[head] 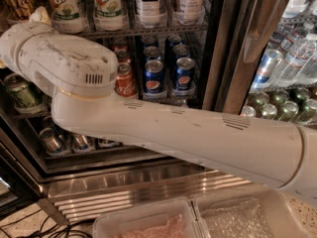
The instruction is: Pick orange can from top shelf of fridge
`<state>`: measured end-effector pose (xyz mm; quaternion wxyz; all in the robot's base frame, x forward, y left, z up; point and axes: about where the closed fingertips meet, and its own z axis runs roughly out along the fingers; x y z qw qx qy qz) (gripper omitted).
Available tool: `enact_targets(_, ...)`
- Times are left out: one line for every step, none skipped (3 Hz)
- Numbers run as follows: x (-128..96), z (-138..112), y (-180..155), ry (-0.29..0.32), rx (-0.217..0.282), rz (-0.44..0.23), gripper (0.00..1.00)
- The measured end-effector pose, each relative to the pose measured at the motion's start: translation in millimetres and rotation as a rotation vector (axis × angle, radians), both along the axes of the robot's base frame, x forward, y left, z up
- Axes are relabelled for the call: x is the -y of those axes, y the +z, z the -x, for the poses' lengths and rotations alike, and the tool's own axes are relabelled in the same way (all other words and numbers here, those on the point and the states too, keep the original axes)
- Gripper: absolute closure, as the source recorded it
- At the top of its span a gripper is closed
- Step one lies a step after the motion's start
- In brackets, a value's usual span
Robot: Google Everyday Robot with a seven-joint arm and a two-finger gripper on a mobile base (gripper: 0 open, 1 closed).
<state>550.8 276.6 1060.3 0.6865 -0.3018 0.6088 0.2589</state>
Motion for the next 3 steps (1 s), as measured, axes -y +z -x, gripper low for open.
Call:
enact_targets(-3.5,-8.9,8.2,-0.01,0.036,0.035,0.09)
enact_targets(-0.5,-19.0,8.2,-0.035,0.045,0.066,0.1)
enact_targets(3.0,-28.4,6.8,-0.057,0.044,0.082,0.11)
